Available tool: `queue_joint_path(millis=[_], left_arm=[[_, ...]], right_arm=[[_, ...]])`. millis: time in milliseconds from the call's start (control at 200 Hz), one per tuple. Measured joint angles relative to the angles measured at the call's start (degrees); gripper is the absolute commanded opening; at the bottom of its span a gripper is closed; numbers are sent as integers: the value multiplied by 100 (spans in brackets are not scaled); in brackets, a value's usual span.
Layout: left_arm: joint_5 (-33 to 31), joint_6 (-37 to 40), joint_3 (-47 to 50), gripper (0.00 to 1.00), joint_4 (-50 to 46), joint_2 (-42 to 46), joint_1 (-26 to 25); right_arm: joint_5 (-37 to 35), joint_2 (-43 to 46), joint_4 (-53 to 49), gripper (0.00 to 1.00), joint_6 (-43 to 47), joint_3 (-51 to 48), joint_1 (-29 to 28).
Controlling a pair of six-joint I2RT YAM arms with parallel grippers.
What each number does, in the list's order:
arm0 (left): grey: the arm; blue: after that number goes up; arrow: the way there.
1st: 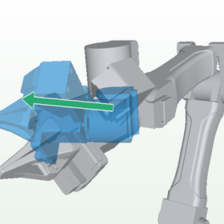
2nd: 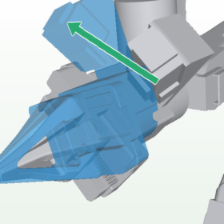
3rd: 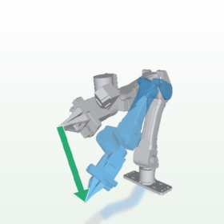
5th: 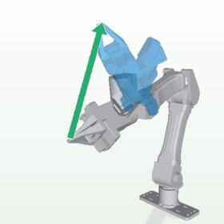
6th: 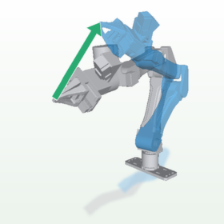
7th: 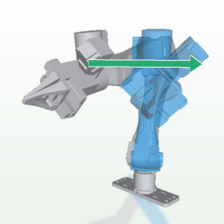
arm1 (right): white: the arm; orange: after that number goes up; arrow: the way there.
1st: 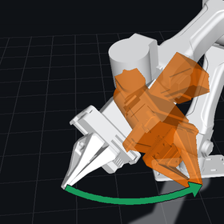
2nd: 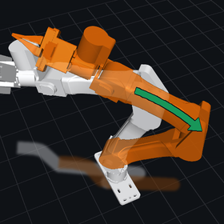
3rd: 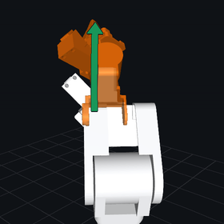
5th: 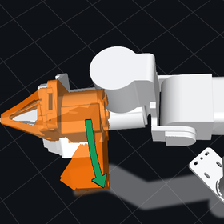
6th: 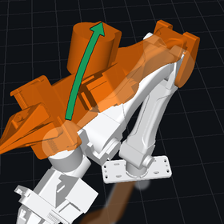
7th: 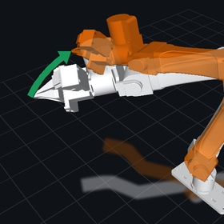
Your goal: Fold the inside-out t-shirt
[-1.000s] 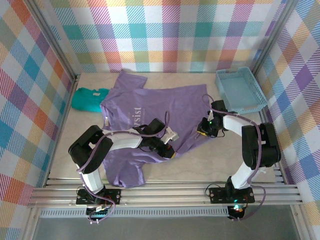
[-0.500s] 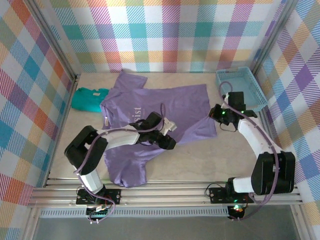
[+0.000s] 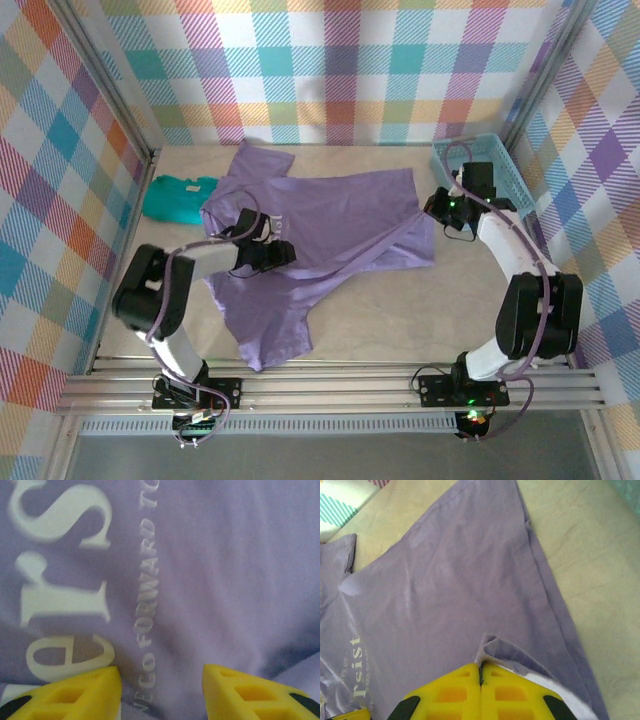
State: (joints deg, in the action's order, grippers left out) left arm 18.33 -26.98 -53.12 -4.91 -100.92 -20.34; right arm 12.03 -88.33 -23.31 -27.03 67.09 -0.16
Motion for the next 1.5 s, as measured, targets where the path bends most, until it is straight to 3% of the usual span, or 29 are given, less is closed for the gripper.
queue_joint_path(millis=[255,385,545,745,880,1100,1324,1499], left_arm=[[-219,-22,-2212,50,-306,-1539,-4],[-216,-20,-2212,52,-404,-1429,-7],[-509,7,-568,53,-597,393,-271],[-1169,-420,1196,54,-1547,3482,-1672],[-1298,-1132,1930,56,-2258,4415,-2435],[-1268,-1906,2201,52,-2138,3934,-3324],[-1335,-2186,2293,44,-1641,3244,-3397],[-1333,-2277,2293,28,-1322,2826,-3399]], right_arm=[[-208,-302,17,0,140,619,332],[-238,-297,17,0,203,584,372],[-219,-155,35,0,293,264,372],[-105,-74,33,0,400,-4,372],[-17,-68,61,0,415,-57,372],[181,15,129,0,415,-251,372],[245,271,125,0,422,-417,372],[264,348,125,0,424,-422,372]])
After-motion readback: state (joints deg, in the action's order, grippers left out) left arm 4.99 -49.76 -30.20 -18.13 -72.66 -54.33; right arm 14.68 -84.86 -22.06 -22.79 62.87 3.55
